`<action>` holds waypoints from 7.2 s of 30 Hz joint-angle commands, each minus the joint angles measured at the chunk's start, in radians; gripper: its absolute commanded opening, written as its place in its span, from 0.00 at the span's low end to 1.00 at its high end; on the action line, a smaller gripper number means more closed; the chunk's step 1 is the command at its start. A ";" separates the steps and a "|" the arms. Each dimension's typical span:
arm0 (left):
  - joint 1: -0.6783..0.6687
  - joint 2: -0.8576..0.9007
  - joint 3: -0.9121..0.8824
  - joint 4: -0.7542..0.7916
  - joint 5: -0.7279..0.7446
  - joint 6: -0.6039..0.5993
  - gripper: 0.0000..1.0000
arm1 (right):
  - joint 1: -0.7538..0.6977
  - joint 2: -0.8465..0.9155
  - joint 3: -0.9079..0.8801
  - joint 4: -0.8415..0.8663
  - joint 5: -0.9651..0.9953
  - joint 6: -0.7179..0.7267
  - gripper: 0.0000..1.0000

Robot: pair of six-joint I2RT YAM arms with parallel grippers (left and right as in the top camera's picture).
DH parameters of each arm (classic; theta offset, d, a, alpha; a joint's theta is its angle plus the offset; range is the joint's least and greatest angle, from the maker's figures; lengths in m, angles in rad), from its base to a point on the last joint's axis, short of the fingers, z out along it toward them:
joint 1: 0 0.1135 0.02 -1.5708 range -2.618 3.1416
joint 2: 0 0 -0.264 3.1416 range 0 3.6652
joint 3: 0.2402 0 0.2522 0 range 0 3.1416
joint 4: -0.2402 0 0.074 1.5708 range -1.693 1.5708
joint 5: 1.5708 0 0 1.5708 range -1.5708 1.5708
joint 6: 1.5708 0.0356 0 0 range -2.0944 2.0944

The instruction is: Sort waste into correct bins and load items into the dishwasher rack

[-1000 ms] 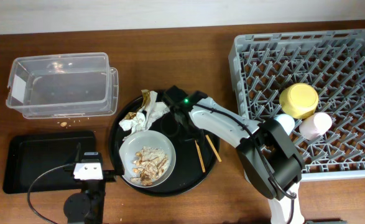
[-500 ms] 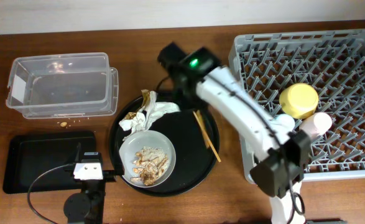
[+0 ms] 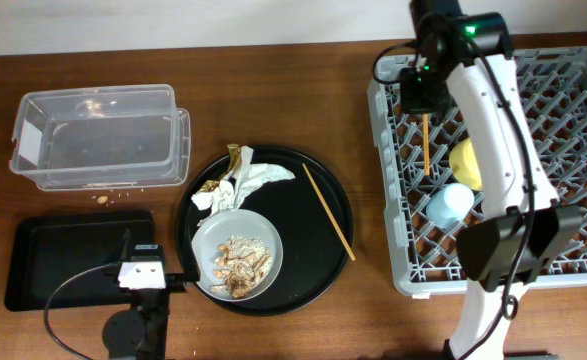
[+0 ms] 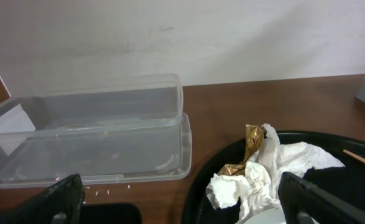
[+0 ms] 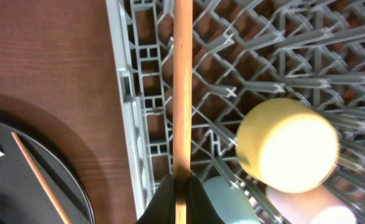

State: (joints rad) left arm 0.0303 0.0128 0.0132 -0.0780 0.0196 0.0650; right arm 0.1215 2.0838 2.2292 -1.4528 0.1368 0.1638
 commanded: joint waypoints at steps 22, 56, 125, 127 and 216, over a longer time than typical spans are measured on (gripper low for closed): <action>-0.004 -0.006 -0.005 -0.002 0.011 0.019 0.99 | 0.109 -0.084 -0.200 0.014 -0.249 -0.052 0.66; -0.004 -0.006 -0.005 -0.002 0.011 0.019 0.99 | 0.443 -0.011 -0.764 0.461 -0.135 0.056 0.24; -0.004 -0.006 -0.005 -0.002 0.011 0.019 0.99 | 0.022 -0.078 -0.373 0.191 -0.092 -0.108 0.08; -0.004 -0.006 -0.005 -0.002 0.011 0.019 0.99 | 0.022 -0.078 -0.427 0.223 -0.092 -0.108 0.09; -0.035 0.867 1.085 -0.837 0.643 -0.064 0.99 | -0.573 -0.555 -0.308 -0.242 -0.080 0.159 0.99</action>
State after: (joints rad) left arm -0.0040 0.7868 1.0214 -0.9241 0.4881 -0.0399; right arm -0.4458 1.5269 1.9182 -1.6924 0.0513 0.3145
